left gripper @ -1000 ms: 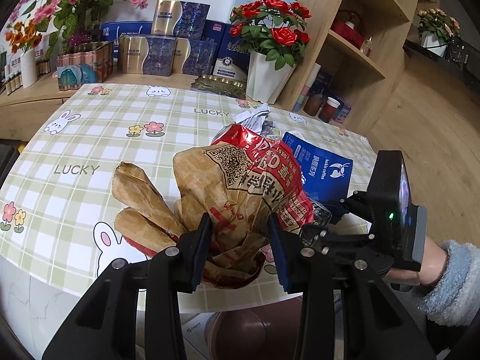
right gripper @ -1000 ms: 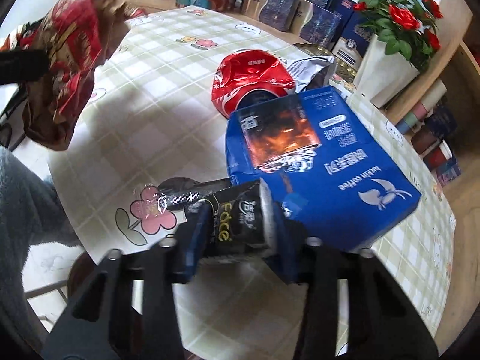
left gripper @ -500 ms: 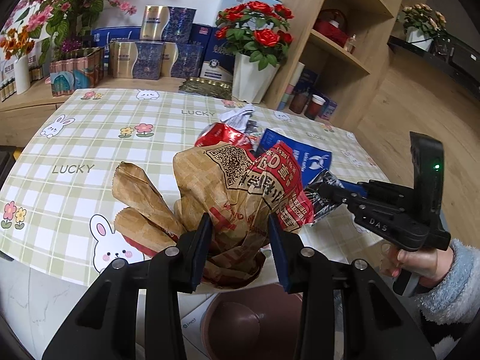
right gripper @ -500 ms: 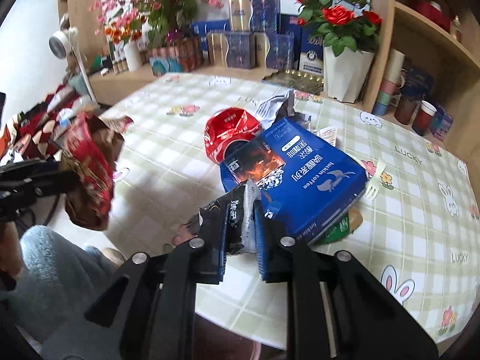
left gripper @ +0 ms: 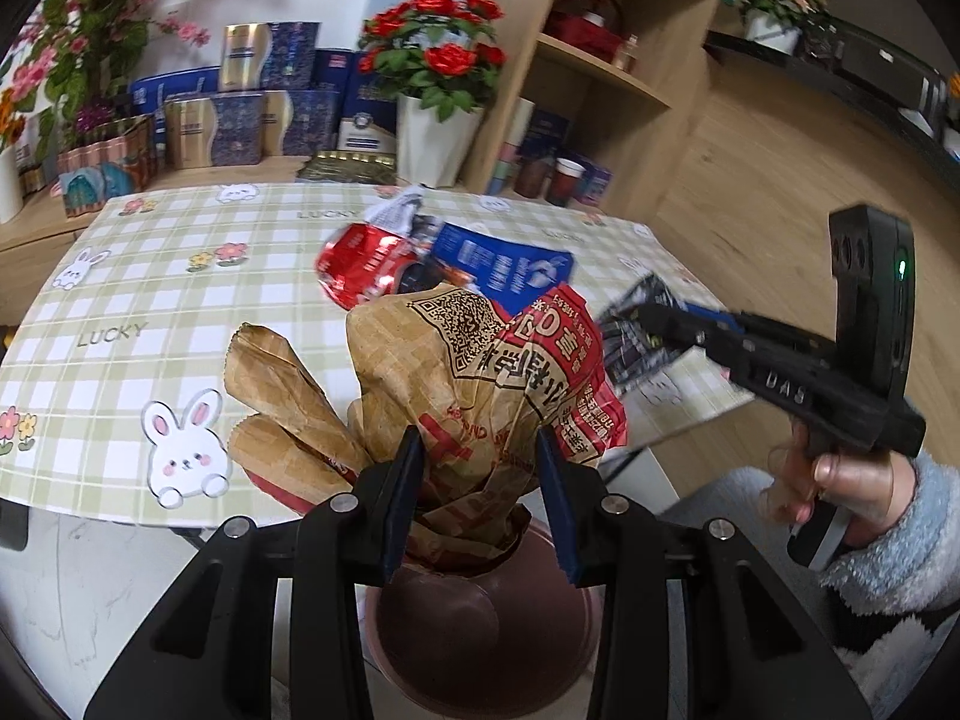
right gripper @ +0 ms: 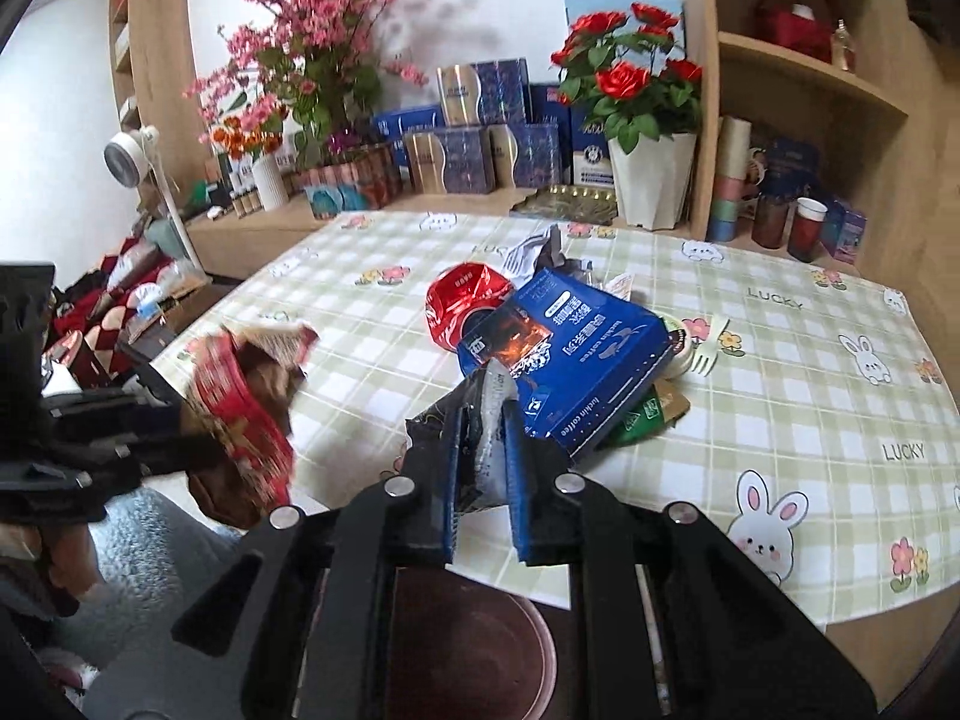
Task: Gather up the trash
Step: 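Carry the paper bag with the left tool and drop it into the brown bin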
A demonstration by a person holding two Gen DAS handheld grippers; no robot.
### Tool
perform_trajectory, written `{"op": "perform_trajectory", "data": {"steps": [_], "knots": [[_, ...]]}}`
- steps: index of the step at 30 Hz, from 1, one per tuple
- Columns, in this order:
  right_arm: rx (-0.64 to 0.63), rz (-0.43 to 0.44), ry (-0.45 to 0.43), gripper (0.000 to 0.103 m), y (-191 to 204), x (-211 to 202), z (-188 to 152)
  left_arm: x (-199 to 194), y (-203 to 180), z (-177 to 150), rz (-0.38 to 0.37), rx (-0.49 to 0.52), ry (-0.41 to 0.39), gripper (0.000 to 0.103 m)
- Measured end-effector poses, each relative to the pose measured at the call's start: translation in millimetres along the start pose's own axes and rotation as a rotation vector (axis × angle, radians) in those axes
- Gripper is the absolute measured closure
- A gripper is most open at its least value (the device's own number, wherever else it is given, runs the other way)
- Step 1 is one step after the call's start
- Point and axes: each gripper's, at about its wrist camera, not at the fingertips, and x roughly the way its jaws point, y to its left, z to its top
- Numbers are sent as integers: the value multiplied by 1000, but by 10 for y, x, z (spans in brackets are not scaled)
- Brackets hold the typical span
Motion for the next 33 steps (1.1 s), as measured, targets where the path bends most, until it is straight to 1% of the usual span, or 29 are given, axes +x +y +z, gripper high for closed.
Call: {"op": "perform_trajectory", "data": {"steps": [4, 7, 10, 13, 18, 23, 26, 29, 30, 32, 33], "knots": [[0, -1, -34, 87, -6, -247, -89, 34, -224, -182, -26, 44, 33, 65], [1, -6, -48, 87, -41, -385, -185, 152, -382, -358, -53, 80, 84, 65], [12, -14, -47, 87, -124, -428, -283, 373, -530, -544, -70, 121, 165, 65], [31, -23, -39, 87, -230, -393, -378, 595, -582, -667, -73, 133, 236, 65], [80, -14, -9, 87, -404, -259, -527, 944, -524, -800, -82, 111, 342, 65], [130, 1, 44, 87, -541, -74, -702, 1272, -464, -987, -82, 98, 442, 64], [141, 3, 59, 87, -584, -13, -764, 1430, -485, -1064, -77, 124, 482, 64], [152, 0, 59, 87, -620, 8, -783, 1527, -528, -1066, -79, 146, 490, 62], [157, -2, 58, 87, -632, 12, -783, 1557, -539, -1054, -85, 149, 489, 61], [167, -7, 57, 87, -659, 14, -789, 1603, -548, -1027, -97, 151, 491, 50], [173, -10, 57, 87, -672, 16, -797, 1623, -541, -995, -101, 151, 490, 34]]}}
